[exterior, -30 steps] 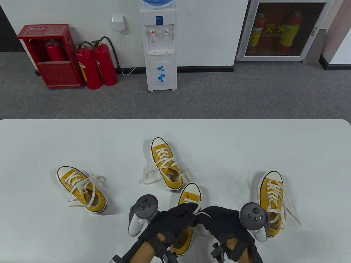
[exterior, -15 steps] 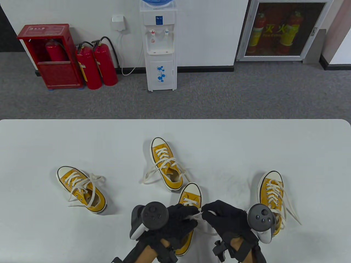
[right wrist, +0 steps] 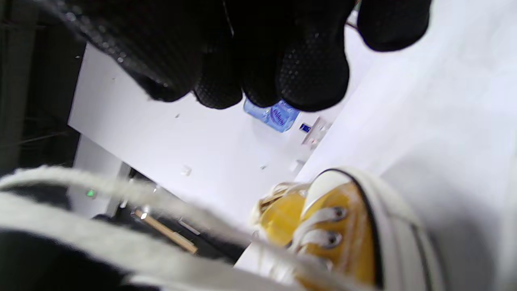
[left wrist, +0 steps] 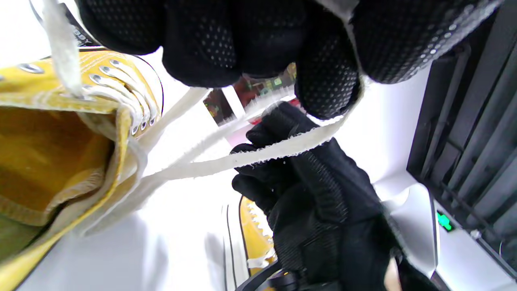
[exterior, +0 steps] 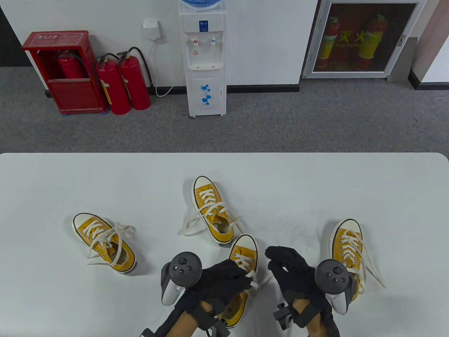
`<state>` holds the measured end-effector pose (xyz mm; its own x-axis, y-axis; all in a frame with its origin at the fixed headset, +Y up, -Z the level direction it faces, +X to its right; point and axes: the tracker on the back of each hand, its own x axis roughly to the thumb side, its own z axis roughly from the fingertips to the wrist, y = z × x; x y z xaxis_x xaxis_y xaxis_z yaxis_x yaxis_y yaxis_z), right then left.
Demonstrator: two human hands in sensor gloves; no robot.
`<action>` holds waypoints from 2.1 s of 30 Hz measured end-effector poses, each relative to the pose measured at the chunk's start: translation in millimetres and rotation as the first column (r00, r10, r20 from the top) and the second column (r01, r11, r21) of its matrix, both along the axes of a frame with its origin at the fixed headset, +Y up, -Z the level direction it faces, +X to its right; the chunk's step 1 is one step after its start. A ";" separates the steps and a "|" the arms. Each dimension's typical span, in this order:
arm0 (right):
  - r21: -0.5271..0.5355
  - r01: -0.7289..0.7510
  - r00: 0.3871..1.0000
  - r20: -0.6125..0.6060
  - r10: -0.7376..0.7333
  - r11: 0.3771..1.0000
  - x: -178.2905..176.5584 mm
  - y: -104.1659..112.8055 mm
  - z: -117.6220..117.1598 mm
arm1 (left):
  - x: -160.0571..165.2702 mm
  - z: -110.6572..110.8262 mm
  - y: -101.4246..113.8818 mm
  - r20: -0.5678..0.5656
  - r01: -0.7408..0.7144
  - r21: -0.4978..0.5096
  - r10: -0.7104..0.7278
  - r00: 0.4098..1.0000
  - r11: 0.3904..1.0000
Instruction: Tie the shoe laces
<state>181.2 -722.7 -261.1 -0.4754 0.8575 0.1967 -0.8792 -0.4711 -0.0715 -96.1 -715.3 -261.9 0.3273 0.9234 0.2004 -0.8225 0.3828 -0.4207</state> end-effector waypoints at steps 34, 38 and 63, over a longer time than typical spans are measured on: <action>0.095 0.141 0.980 -0.154 -0.125 0.985 -17.9 26.4 13.5 | -35.7 -0.8 29.5 -0.231 0.429 0.300 -0.371 0.899 0.852; 0.089 0.194 0.972 -0.156 -0.179 0.977 -13.3 28.3 12.8 | -54.1 -1.1 35.4 -0.277 0.470 0.293 -0.397 0.875 0.832; 0.056 -0.072 0.992 0.105 0.066 0.996 28.2 32.0 8.1 | -167.4 -4.7 24.0 -0.504 0.594 0.152 -0.455 0.734 0.790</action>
